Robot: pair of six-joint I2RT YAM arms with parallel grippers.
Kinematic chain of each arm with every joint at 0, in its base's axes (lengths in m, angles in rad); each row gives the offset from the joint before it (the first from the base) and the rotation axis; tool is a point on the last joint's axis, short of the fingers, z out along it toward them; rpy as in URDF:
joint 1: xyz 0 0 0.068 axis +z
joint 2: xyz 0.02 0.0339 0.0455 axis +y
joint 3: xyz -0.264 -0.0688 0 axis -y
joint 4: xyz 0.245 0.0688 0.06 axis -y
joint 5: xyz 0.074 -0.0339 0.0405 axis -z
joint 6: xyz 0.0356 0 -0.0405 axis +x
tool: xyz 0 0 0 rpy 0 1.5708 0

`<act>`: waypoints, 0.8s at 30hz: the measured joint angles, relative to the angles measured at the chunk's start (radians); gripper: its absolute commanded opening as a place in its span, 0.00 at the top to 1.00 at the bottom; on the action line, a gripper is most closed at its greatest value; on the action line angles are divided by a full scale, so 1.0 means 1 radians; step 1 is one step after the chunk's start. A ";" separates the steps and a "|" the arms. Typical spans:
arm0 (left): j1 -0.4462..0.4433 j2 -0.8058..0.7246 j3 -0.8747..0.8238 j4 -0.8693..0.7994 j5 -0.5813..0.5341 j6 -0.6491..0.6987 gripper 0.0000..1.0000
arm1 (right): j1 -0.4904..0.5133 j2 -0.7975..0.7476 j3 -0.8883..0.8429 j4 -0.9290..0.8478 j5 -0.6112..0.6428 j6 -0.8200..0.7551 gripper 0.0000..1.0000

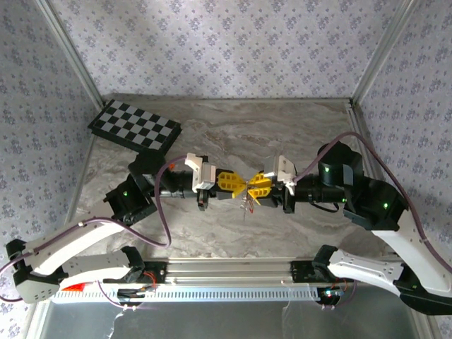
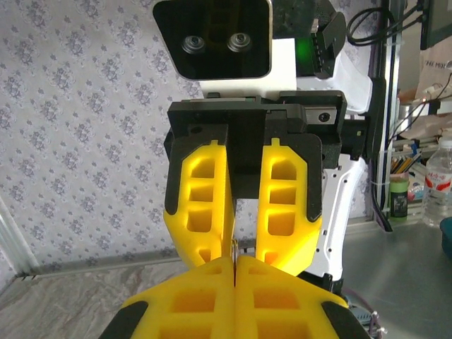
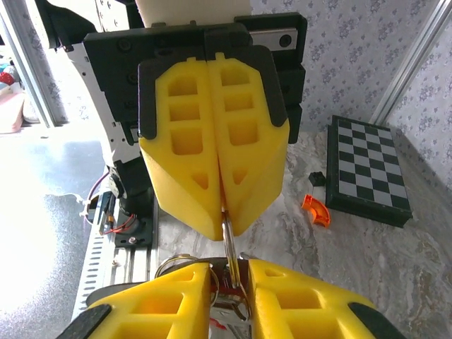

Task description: Put the keys on the keyring

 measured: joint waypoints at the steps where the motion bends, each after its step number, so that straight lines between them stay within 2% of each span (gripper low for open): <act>1: 0.000 0.001 -0.002 0.006 0.000 -0.008 1.00 | -0.002 -0.001 0.000 0.000 0.000 0.002 0.76; 7: 0.000 0.002 -0.008 0.046 -0.002 -0.029 1.00 | -0.006 -0.015 -0.007 0.010 0.000 0.014 0.71; 24: 0.000 0.002 -0.008 0.056 -0.005 -0.034 1.00 | -0.010 -0.064 -0.102 0.091 -0.011 0.060 0.73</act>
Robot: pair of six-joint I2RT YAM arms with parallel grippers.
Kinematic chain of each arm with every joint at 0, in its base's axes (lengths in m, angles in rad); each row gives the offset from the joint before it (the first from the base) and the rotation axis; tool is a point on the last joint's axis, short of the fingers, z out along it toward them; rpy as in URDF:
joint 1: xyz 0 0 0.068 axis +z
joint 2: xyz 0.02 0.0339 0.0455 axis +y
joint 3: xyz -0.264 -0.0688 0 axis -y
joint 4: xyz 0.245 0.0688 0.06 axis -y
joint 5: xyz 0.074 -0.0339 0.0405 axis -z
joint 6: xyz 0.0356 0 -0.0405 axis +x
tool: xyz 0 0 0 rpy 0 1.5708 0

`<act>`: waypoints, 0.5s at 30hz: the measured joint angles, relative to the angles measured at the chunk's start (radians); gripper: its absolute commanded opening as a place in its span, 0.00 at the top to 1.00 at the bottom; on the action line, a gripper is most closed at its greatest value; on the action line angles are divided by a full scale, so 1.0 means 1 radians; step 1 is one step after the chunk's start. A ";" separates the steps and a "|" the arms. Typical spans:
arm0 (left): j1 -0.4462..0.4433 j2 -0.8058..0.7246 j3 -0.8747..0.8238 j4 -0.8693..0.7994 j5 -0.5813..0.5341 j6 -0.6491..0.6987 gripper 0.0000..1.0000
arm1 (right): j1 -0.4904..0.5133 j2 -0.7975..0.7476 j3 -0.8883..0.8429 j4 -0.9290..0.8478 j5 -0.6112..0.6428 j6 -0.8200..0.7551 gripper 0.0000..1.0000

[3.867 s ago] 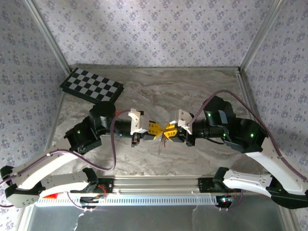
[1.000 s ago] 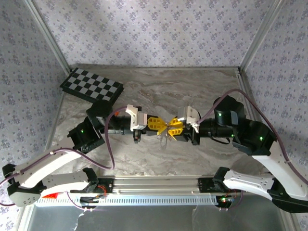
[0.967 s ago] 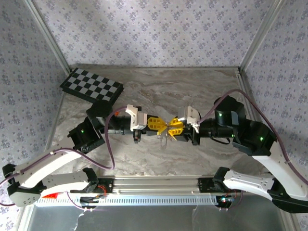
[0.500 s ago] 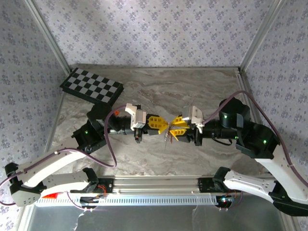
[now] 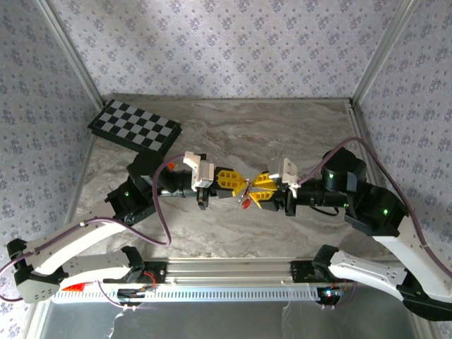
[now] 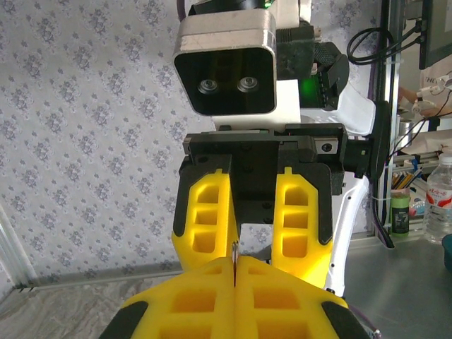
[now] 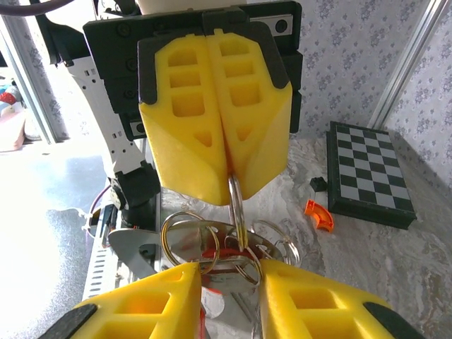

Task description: Put the keys on the keyring

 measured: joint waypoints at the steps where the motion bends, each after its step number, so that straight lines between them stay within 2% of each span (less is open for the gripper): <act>1: 0.000 0.000 0.000 0.000 0.000 0.000 1.00 | -0.002 0.000 -0.006 0.006 0.000 0.002 0.74; 15: 0.000 0.000 -0.005 0.040 0.001 -0.034 1.00 | -0.005 -0.004 -0.031 0.057 -0.011 0.010 0.83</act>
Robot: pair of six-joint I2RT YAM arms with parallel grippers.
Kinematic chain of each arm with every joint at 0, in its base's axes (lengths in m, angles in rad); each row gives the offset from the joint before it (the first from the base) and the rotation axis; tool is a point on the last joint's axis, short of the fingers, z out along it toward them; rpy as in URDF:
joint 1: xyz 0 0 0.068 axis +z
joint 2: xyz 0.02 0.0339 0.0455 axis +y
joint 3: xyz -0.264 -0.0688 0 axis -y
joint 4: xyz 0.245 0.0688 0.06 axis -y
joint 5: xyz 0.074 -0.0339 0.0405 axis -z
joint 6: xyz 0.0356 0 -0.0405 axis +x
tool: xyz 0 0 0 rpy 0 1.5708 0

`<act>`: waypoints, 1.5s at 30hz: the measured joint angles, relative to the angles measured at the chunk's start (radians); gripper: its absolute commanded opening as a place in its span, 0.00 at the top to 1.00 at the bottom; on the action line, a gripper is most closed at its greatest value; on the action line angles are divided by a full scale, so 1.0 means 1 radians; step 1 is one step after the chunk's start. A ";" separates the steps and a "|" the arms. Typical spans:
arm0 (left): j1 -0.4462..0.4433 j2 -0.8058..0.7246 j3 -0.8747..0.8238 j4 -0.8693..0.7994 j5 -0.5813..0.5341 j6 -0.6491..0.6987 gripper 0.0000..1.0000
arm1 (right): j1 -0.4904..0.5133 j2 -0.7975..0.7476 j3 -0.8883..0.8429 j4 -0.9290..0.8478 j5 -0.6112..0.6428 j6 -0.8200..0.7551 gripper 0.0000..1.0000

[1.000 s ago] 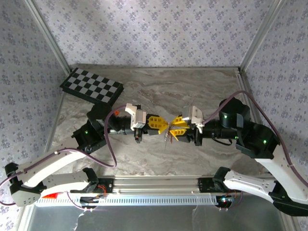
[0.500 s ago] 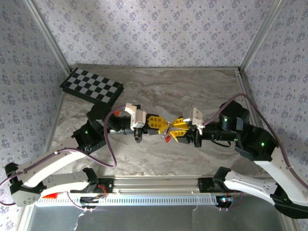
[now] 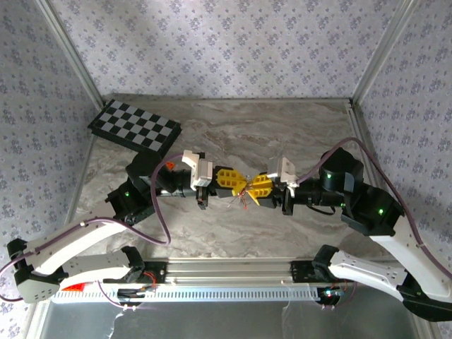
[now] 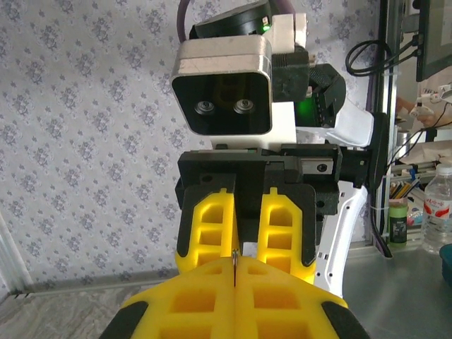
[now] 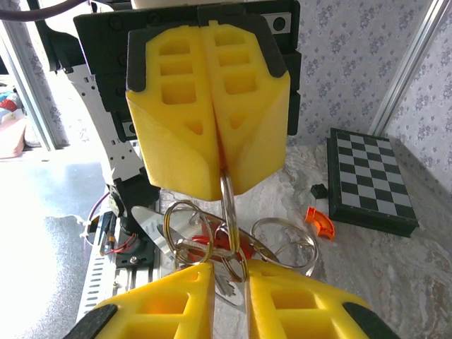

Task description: Put the keys on the keyring

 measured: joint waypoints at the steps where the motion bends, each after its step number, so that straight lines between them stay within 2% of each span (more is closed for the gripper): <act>1: 0.000 0.000 0.000 0.006 0.000 -0.003 1.00 | 0.000 0.001 -0.001 0.004 0.000 0.000 0.84; 8: 0.000 -0.006 -0.004 0.021 0.000 -0.010 1.00 | 0.000 0.000 -0.011 0.026 -0.008 0.009 0.86; 14: 0.000 -0.006 -0.004 0.022 -0.001 -0.010 1.00 | 0.000 -0.007 -0.027 0.034 -0.021 0.024 0.77; 26: 0.000 -0.006 -0.004 0.021 -0.001 -0.010 1.00 | 0.000 -0.032 -0.056 0.084 -0.053 0.031 0.69; 31: 0.000 -0.005 -0.004 0.021 -0.001 -0.010 1.00 | 0.000 -0.026 -0.069 0.111 -0.063 0.051 0.59; 35: 0.000 -0.005 -0.004 0.020 -0.002 -0.009 1.00 | 0.000 -0.024 -0.095 0.142 -0.063 0.064 0.60; 40: 0.000 -0.005 -0.004 0.017 -0.002 -0.010 1.00 | 0.000 -0.024 -0.129 0.166 -0.051 0.083 0.73; 45: 0.000 -0.006 -0.006 0.017 -0.005 -0.009 1.00 | 0.000 -0.026 -0.138 0.166 -0.029 0.084 0.80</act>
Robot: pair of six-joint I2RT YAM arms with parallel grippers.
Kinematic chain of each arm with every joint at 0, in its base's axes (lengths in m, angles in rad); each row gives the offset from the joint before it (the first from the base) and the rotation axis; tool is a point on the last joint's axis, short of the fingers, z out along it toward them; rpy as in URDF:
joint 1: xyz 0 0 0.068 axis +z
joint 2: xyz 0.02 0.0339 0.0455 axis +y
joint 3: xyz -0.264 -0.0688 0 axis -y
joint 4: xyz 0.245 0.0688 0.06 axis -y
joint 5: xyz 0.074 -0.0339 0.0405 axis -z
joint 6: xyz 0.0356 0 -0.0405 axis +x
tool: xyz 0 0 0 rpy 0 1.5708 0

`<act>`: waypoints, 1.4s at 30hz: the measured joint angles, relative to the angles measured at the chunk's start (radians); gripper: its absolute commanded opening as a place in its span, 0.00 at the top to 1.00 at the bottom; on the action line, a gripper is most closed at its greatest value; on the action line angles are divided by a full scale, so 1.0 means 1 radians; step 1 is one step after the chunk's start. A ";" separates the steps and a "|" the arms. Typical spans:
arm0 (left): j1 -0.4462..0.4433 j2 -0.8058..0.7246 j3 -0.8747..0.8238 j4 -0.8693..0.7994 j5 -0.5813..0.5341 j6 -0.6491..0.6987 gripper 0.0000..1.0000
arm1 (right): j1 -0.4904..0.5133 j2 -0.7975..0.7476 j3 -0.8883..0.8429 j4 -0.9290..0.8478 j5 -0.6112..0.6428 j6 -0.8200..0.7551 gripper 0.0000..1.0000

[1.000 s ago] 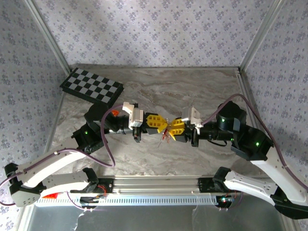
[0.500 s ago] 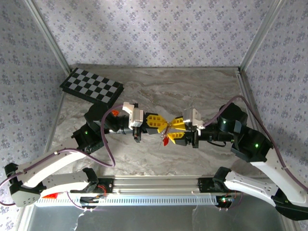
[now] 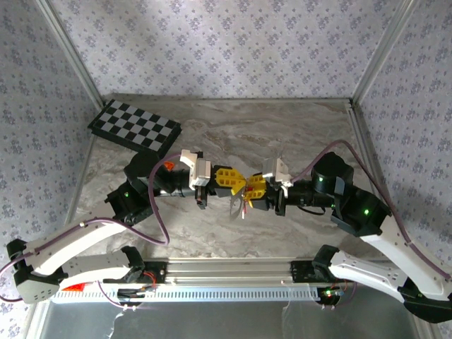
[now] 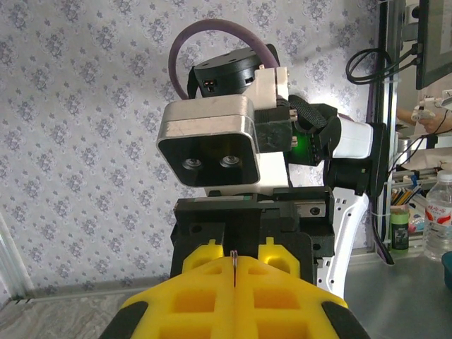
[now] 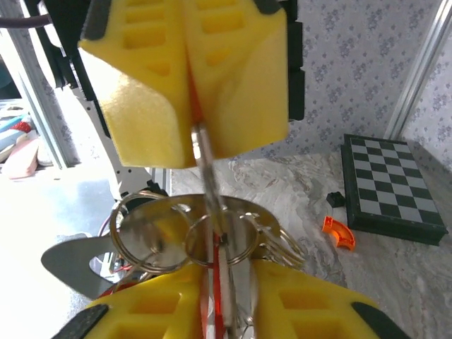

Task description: Put the keys on the keyring

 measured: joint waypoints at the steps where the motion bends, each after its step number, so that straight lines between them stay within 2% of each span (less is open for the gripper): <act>1: 0.000 0.000 -0.001 0.000 -0.001 0.000 1.00 | 0.000 0.000 0.000 0.000 0.005 -0.001 0.82; 11: 0.000 -0.021 -0.034 0.003 -0.037 0.007 1.00 | 0.000 -0.027 0.000 -0.019 0.061 -0.005 0.90; 18: 0.000 -0.065 -0.088 -0.001 -0.077 0.020 1.00 | 0.000 -0.020 0.035 -0.074 0.097 -0.010 1.00; 26: 0.000 -0.086 -0.099 -0.065 -0.140 0.065 1.00 | 0.003 0.047 0.099 -0.100 0.124 -0.029 1.00; 42: 0.015 -0.077 -0.215 -0.137 -0.293 0.070 1.00 | 0.008 0.190 0.120 -0.257 0.313 -0.085 1.00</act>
